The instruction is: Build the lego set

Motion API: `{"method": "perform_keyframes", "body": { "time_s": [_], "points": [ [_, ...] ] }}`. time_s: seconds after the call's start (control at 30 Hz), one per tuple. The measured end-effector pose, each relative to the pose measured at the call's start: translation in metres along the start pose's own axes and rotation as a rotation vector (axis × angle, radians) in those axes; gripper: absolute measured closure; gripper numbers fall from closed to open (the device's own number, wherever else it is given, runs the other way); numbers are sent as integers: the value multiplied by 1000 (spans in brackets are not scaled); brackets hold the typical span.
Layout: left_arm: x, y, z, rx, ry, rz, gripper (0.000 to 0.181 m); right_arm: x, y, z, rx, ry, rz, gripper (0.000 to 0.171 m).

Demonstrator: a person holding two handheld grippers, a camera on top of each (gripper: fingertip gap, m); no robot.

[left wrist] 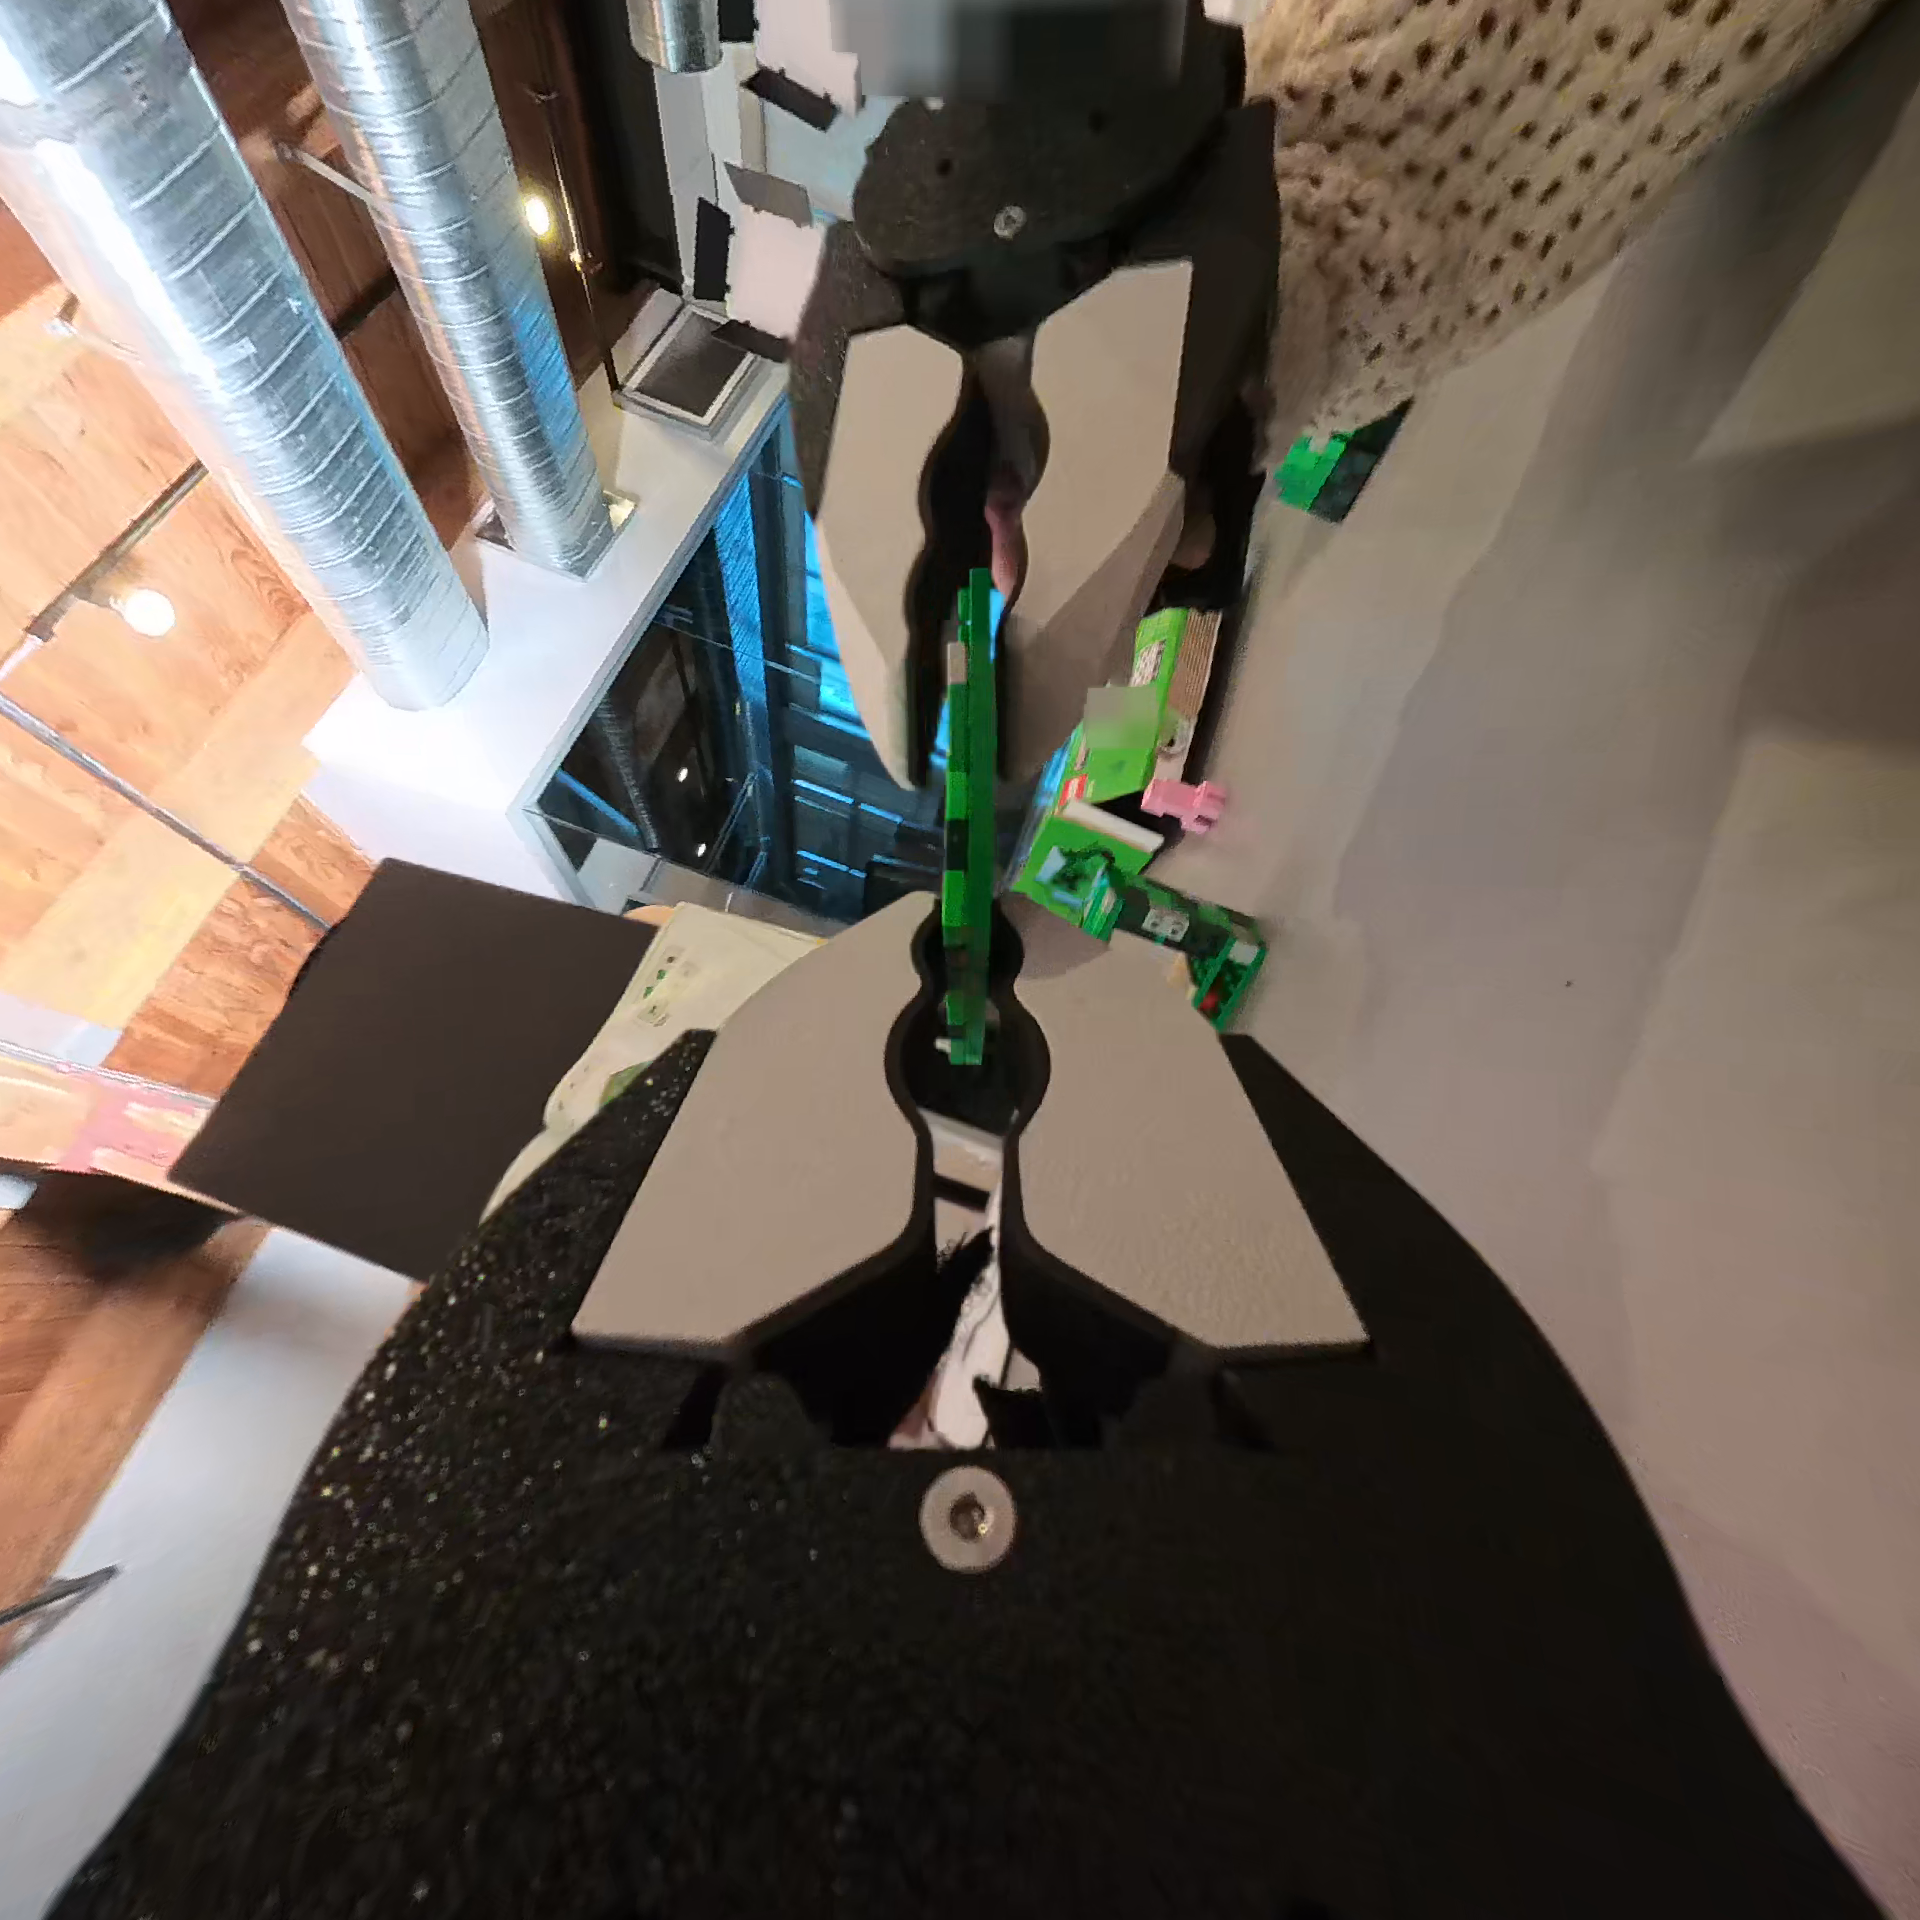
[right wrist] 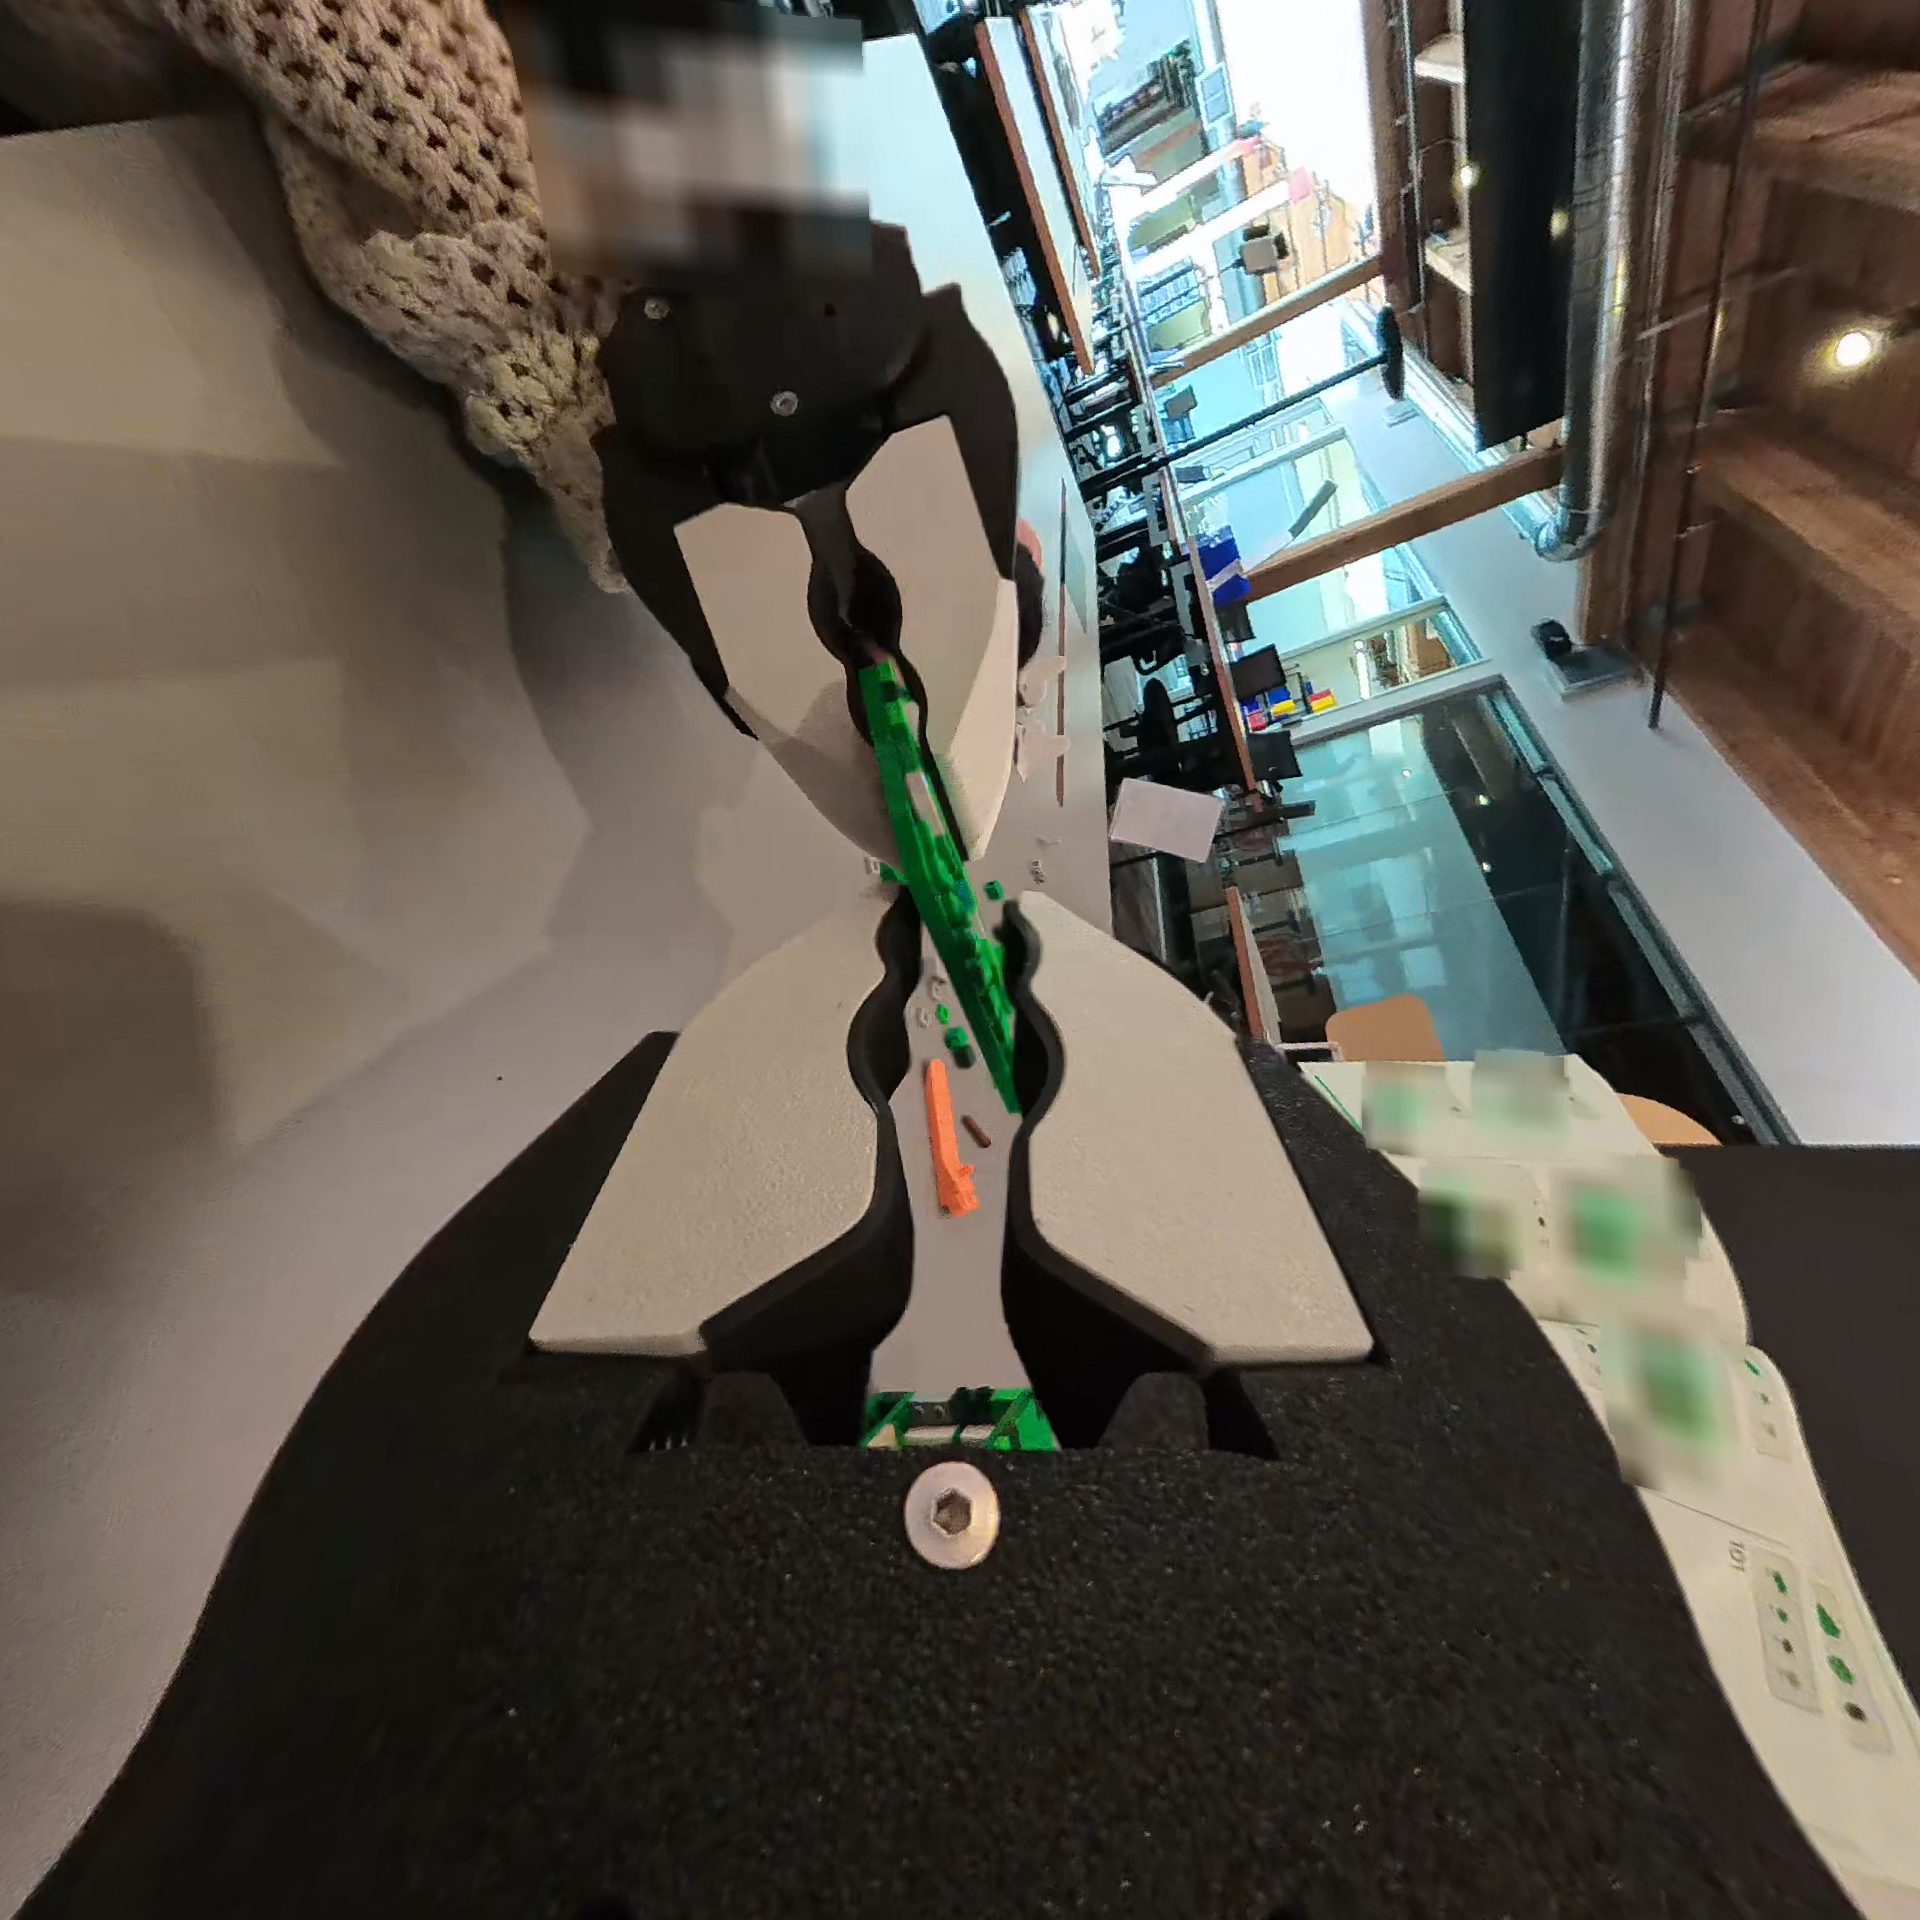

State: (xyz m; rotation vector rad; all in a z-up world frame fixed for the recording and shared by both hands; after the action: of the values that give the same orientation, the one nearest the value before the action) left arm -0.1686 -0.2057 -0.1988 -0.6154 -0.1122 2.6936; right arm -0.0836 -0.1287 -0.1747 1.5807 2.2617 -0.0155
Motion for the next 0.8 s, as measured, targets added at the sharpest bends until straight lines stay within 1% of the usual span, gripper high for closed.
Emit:
{"method": "perform_keyframes", "body": {
  "time_s": [0.1,0.2,0.33,0.5,0.8],
  "points": [
    [4,-1,-4,17,-44,28,176,4,1,2,2,-19,26,143],
    [5,-1,-4,42,-22,33,176,5,-1,7,-8,18,47,142],
    [5,-1,-9,103,-3,36,176,3,-7,14,-34,43,55,149],
    [2,-1,-13,144,15,23,175,1,-11,20,-69,81,66,163],
    [1,-1,-13,154,54,15,175,-1,-9,21,-70,111,76,164]
  ]
}}
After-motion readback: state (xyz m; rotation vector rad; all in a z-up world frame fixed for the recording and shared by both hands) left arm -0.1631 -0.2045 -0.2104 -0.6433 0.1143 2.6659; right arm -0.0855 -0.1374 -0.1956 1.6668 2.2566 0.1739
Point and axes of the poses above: each gripper's, where its closed fingertips meet, y back along the fingers, x out of its underside, z = x × y across the jaws, the point moved 6 cm from there along y, back along the fingers, and after that the axes turned 6 degrees about y, right-handed, at the moved point
